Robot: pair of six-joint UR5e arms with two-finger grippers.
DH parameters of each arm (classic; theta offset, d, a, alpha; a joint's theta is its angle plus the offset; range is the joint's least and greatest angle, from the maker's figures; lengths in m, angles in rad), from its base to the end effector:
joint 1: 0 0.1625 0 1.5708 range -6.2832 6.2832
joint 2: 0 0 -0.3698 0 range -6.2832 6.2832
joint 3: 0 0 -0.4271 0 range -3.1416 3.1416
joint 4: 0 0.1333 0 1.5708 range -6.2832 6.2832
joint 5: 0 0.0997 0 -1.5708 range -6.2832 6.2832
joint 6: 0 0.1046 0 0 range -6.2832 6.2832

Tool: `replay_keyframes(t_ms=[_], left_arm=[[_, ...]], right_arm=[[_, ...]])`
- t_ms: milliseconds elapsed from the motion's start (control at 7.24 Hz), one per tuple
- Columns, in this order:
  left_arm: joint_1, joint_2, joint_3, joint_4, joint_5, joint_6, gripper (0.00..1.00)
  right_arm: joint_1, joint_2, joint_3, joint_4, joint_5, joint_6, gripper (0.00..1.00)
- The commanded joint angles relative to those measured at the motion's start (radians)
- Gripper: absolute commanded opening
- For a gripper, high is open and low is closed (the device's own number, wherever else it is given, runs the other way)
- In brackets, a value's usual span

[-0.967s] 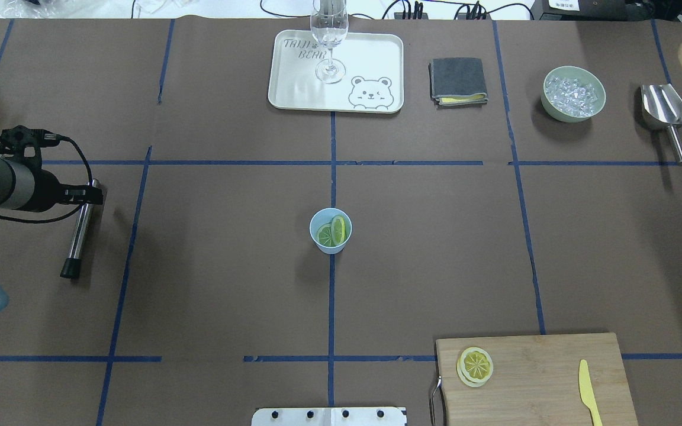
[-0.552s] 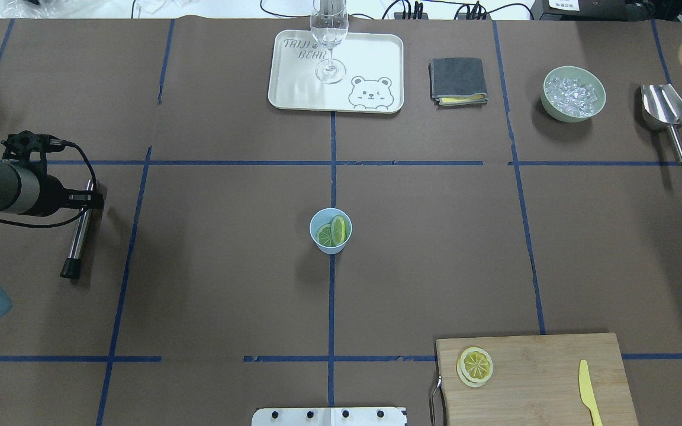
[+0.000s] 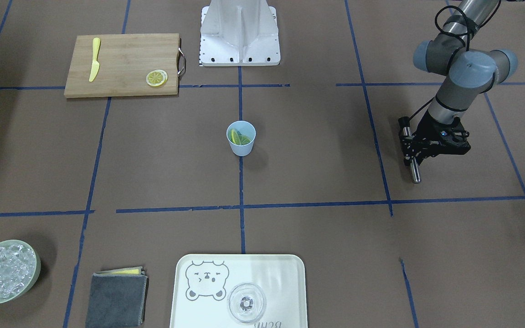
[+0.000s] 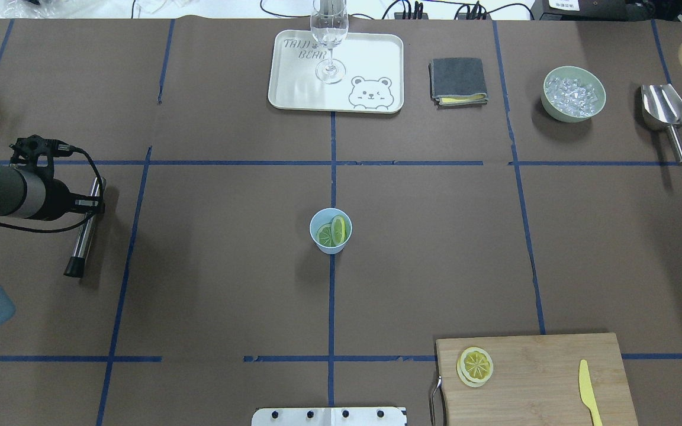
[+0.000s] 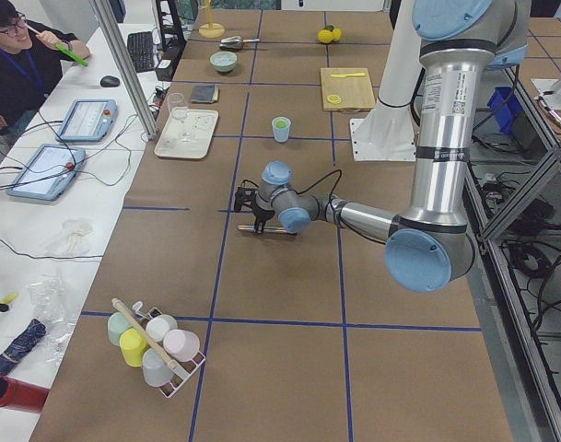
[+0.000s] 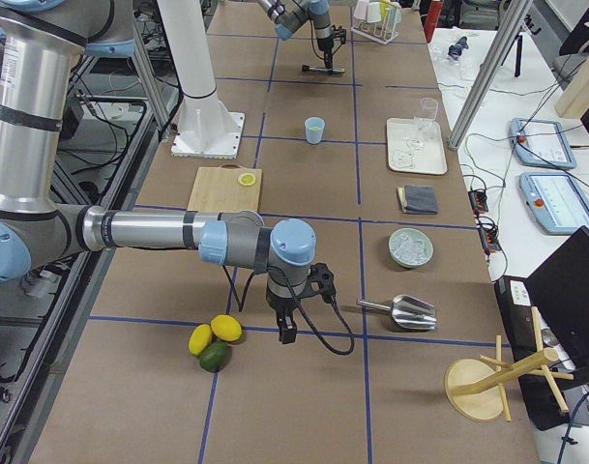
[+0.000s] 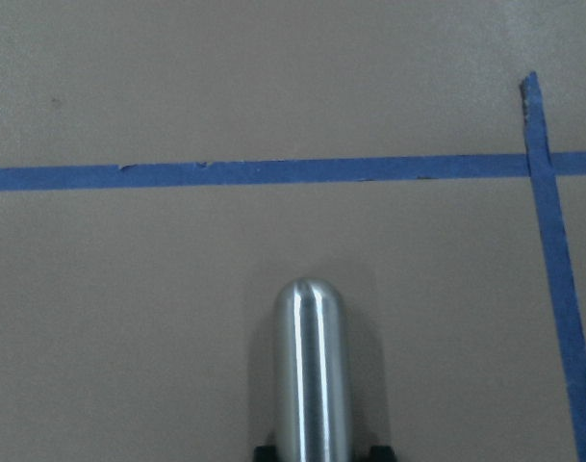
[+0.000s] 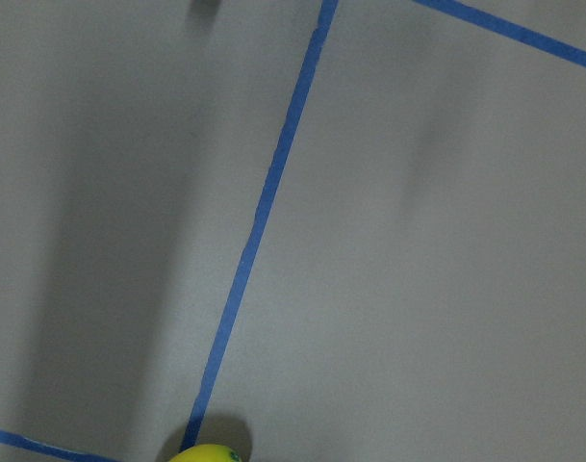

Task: Squeeze lemon into cup
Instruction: 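Lift the muddler with the left gripper and bring it over the cup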

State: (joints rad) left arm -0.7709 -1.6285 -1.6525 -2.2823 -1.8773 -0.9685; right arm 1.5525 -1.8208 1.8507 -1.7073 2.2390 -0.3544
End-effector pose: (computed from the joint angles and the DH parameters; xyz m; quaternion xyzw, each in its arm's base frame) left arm 0.3487 -0.4806 0.4631 0.1510 0.4036 -0.0130 0.9023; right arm 0.0607 -0.4270 0.6003 0.0051 -0.3313 -0.1576 0.9303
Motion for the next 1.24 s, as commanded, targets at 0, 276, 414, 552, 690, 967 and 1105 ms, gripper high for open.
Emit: replay_keyframes(t_ms=[0, 276, 414, 552, 690, 967, 1105], left_arm=[[-0.002, -0.036, -0.100, -0.016, 0.082, 0.145, 0.00], [-0.005, -0.176, -0.108, -0.028, 0.188, 0.409, 0.00], [-0.004, -0.223, -0.115, -0.075, 0.190, 0.409, 0.00], [-0.005, -0.231, -0.119, -0.233, 0.193, 0.407, 0.00], [-0.004, -0.226, -0.109, -0.422, 0.193, 0.410, 0.00], [0.004, -0.254, -0.076, -0.759, 0.193, 0.412, 0.00], [0.048, -0.298, -0.011, -0.959, 0.193, 0.412, 0.00]], right_arm=[[0.003, 0.000, -0.001, 0.000, 0.008, 0.000, 1.00], [0.005, -0.002, -0.001, 0.000, 0.008, 0.000, 1.00], [0.006, -0.005, -0.002, 0.000, 0.008, 0.000, 1.00], [0.012, -0.008, -0.001, 0.000, 0.008, 0.000, 1.00], [0.020, -0.011, -0.001, 0.000, 0.008, 0.002, 1.00], [0.044, -0.017, -0.001, 0.000, 0.008, 0.003, 1.00], [0.047, -0.021, -0.001, 0.000, 0.010, 0.003, 1.00]])
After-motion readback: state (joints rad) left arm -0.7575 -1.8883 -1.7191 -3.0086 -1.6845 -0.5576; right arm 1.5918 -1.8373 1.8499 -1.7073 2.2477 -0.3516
